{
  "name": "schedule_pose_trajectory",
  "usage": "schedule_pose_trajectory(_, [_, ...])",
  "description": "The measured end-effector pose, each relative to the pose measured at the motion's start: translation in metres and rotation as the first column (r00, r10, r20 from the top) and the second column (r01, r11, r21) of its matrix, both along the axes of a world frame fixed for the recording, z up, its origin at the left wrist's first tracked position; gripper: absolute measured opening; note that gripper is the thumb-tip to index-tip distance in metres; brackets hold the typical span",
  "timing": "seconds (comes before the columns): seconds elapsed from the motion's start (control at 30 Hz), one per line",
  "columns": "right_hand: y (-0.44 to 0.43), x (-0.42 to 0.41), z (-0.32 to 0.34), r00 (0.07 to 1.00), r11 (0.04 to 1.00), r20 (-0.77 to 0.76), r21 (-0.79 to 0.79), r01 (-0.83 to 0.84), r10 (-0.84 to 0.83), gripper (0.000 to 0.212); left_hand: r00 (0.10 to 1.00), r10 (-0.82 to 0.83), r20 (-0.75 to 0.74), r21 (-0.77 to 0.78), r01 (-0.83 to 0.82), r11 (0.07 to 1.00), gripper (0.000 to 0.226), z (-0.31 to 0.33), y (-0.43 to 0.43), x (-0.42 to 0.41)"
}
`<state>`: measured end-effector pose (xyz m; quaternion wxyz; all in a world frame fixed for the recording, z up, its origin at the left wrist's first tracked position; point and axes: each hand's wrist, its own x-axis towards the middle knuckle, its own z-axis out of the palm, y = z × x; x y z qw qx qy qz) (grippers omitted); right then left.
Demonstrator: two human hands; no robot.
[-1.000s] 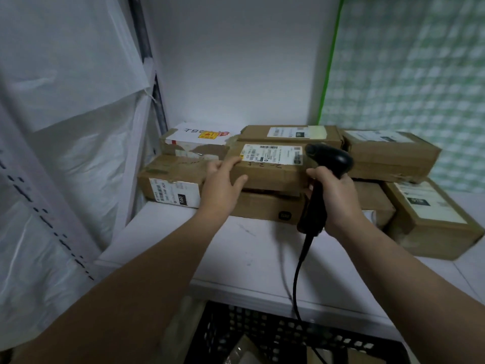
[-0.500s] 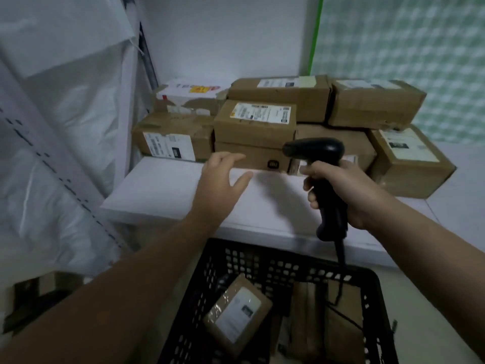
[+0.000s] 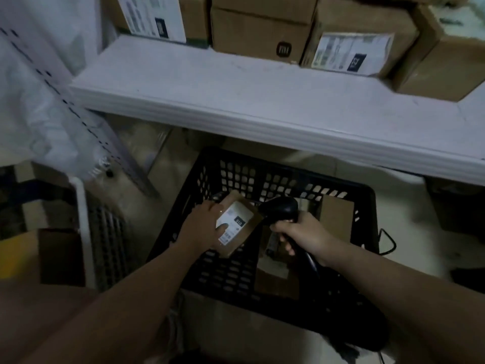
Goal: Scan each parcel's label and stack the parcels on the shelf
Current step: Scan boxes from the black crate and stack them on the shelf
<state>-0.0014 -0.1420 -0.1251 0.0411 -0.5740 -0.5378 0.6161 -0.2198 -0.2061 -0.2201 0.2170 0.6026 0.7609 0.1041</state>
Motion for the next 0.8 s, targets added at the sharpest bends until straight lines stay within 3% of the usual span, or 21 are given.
schedule_pose_trajectory(0.13, [0.006,-0.012,-0.042,0.998,0.996,0.031,-0.065,0.063,-0.061,0.012,0.989,0.145,0.005,-0.256,-0.139,0.957,0.068,-0.044,0.012,-0.002])
schedule_pose_trajectory(0.3, [0.018,-0.024,-0.077,0.992,0.991,0.077,-0.083,0.105,-0.099,0.011,0.948,0.293,0.123,-0.441,-0.213,0.872,0.092,-0.086,0.025,-0.002])
schedule_pose_trajectory(0.53, [0.028,-0.024,-0.098,0.986,0.989,0.120,-0.077,0.123,-0.113,0.007,0.824,0.548,0.146,-0.490,-0.421,0.763,0.099,-0.121,0.043,0.005])
schedule_pose_trajectory(0.6, [0.027,-0.024,-0.098,0.986,0.989,0.119,-0.081,0.127,-0.117,0.006,0.837,0.541,0.081,-0.527,-0.425,0.736,0.114,-0.125,0.039,0.007])
schedule_pose_trajectory(0.7, [0.027,-0.025,-0.098,0.987,0.988,0.108,-0.088,0.127,-0.117,0.008,0.855,0.518,0.031,-0.452,-0.450,0.770,0.104,-0.129,0.036,0.006])
schedule_pose_trajectory(0.8, [0.026,-0.026,-0.103,0.987,0.987,0.099,-0.090,0.134,-0.125,0.009,0.857,0.513,0.051,-0.434,-0.444,0.784,0.110,-0.132,0.040,0.002])
